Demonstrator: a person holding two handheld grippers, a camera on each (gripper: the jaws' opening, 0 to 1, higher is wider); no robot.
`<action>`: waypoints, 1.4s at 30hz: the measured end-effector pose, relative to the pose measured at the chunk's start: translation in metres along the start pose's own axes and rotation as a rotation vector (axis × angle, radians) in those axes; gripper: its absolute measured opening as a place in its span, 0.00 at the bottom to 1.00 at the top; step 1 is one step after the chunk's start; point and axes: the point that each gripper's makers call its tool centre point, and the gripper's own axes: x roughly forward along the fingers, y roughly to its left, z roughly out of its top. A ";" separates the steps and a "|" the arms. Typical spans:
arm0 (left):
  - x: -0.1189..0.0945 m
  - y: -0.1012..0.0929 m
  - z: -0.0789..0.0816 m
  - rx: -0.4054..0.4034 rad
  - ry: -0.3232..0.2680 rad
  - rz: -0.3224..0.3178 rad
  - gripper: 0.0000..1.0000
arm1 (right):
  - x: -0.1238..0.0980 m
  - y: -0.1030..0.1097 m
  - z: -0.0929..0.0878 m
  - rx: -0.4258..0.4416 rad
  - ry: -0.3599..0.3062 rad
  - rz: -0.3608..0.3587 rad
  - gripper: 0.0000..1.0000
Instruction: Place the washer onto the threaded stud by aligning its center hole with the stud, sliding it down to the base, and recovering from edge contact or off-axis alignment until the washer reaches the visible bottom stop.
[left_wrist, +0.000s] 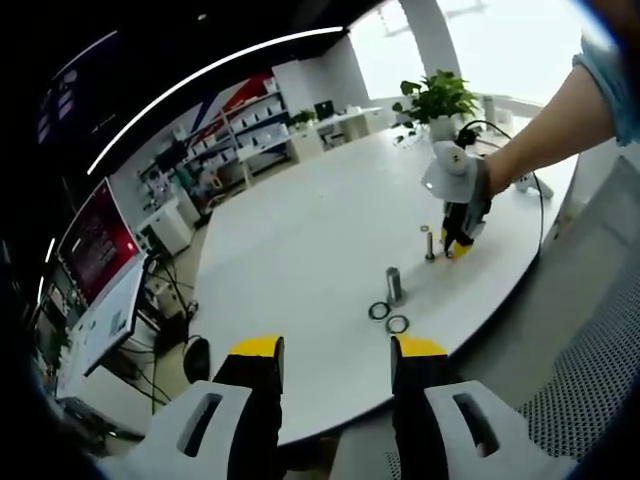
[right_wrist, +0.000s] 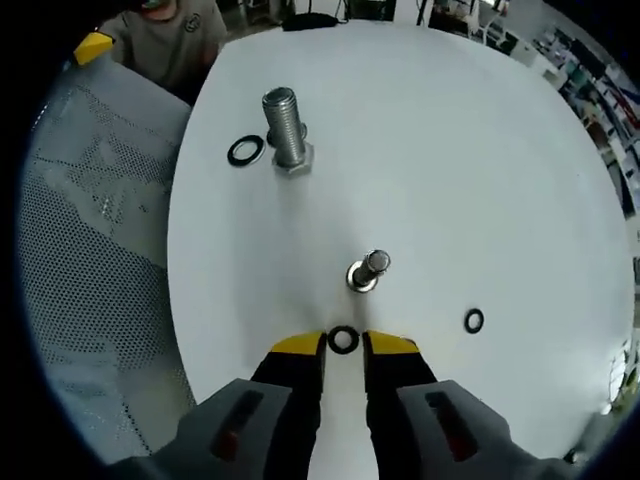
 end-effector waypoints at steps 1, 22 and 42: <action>0.000 0.000 0.000 -0.001 0.000 0.000 0.41 | 0.000 0.001 0.000 -0.034 0.018 0.003 0.15; 0.000 0.000 0.001 -0.001 -0.006 0.000 0.41 | 0.001 0.000 -0.009 -0.084 0.096 -0.004 0.15; 0.003 0.015 0.005 -0.024 -0.031 0.021 0.37 | 0.002 -0.002 -0.004 -0.011 0.153 0.023 0.15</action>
